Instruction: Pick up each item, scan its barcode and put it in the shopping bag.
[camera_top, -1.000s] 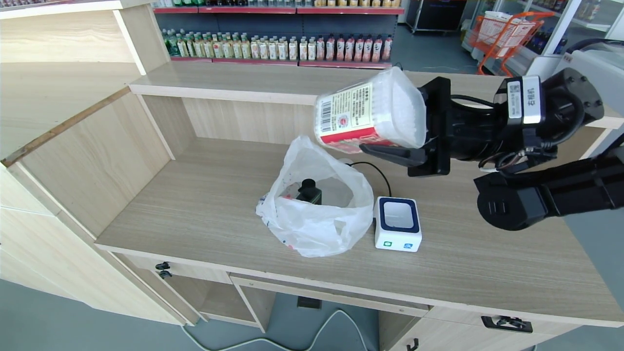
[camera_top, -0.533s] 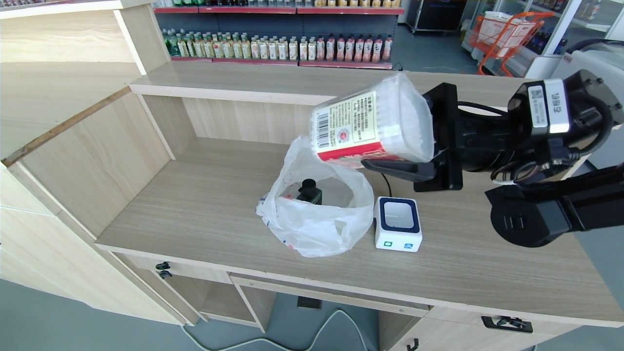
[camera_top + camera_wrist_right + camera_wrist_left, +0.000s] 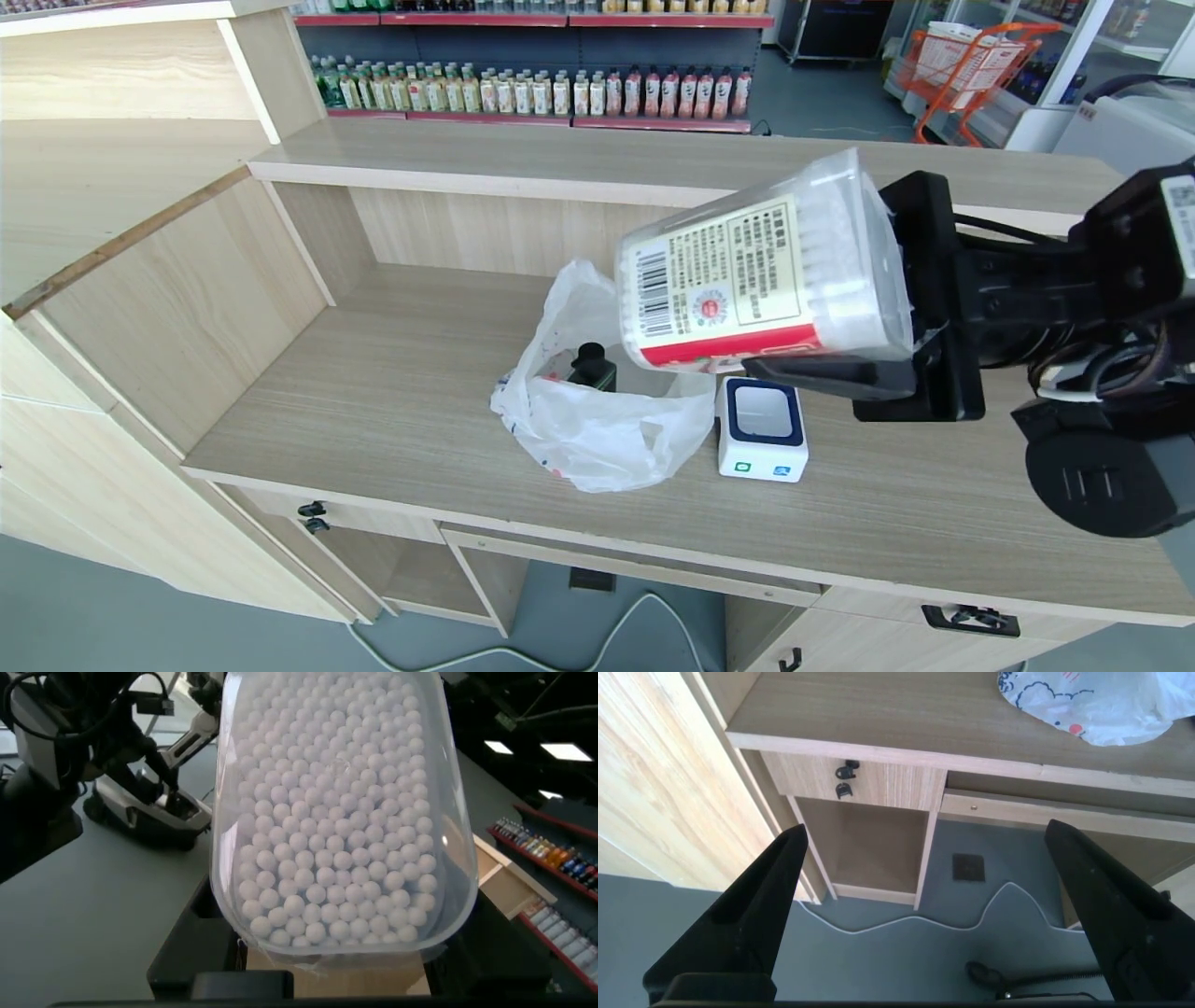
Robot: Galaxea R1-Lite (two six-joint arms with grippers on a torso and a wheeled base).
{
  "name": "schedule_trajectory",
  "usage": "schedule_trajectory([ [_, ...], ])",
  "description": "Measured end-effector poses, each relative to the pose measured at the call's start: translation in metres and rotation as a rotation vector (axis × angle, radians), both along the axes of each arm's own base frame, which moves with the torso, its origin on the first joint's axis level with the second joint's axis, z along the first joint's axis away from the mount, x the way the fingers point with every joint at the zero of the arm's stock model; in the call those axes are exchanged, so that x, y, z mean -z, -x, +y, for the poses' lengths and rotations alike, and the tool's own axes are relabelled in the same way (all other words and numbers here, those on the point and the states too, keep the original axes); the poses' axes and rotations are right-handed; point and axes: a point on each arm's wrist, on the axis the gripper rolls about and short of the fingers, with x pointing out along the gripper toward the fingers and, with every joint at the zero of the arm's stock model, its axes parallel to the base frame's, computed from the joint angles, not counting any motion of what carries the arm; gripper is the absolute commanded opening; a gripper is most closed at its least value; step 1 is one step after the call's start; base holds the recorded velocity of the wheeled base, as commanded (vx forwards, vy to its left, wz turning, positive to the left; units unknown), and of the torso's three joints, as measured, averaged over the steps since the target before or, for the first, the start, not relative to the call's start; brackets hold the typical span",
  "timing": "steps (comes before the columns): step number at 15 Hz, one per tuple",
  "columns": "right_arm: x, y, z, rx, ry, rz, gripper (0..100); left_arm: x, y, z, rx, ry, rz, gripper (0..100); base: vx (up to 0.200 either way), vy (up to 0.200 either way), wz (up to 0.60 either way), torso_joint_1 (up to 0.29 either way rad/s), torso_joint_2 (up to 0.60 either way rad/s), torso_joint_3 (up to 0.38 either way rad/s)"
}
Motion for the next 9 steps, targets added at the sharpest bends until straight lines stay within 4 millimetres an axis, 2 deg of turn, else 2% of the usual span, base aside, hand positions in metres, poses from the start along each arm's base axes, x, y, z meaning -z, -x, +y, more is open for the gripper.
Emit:
schedule_trajectory([
  [9,-0.009,0.026,-0.027,0.047,-0.008,-0.017,0,0.000,0.000,0.000,0.000,0.000,0.000,100,0.000,0.000,0.00,0.000,0.00,0.000],
])
